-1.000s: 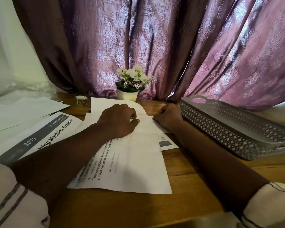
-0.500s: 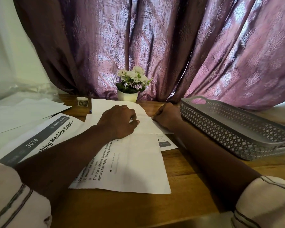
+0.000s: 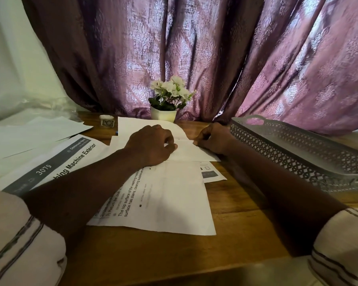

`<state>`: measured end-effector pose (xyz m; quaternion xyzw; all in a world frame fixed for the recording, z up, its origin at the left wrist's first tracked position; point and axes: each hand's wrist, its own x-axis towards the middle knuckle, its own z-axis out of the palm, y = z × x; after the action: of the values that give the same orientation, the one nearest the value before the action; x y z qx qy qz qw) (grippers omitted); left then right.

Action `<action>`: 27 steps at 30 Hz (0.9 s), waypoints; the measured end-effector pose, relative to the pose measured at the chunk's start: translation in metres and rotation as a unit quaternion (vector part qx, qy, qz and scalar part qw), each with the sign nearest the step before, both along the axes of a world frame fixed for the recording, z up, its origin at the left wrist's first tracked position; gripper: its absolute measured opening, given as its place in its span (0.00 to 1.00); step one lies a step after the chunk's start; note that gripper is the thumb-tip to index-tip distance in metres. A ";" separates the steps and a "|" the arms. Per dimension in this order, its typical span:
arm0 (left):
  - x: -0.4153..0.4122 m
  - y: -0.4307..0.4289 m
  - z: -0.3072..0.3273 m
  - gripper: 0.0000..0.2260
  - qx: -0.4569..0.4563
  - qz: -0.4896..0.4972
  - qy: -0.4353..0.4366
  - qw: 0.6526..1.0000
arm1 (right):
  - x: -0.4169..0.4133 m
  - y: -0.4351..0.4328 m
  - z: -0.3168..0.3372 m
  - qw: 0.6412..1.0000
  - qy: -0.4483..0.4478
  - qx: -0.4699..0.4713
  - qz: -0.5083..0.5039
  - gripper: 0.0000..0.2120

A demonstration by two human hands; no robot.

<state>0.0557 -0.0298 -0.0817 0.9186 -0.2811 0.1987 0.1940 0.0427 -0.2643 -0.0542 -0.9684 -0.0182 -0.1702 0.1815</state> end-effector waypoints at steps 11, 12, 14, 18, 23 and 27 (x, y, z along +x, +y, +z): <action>-0.007 0.002 0.004 0.12 -0.010 0.007 0.017 1.000 | -0.015 -0.013 -0.019 0.992 -0.049 0.119 -0.008 0.06; -0.007 0.001 0.004 0.11 -0.011 0.006 0.016 1.000 | -0.017 -0.015 -0.022 0.985 -0.080 0.152 -0.028 0.03; -0.006 0.002 0.003 0.11 -0.012 0.006 0.014 1.000 | -0.015 -0.014 -0.026 0.978 -0.106 0.175 -0.046 0.05; -0.005 0.001 0.002 0.11 -0.012 0.004 0.008 1.000 | -0.020 -0.003 -0.021 0.990 -0.094 0.099 -0.031 0.05; -0.002 0.001 0.002 0.12 -0.012 0.003 0.003 1.000 | -0.018 0.002 -0.019 0.999 -0.035 0.029 -0.015 0.11; -0.002 0.001 0.001 0.11 -0.010 0.006 0.003 1.000 | -0.020 0.005 -0.011 0.999 -0.006 0.028 -0.031 0.11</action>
<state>0.0533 -0.0289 -0.0809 0.9188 -0.2734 0.2000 0.2028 0.0232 -0.2591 -0.0654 -0.9621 0.0152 -0.1816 0.2028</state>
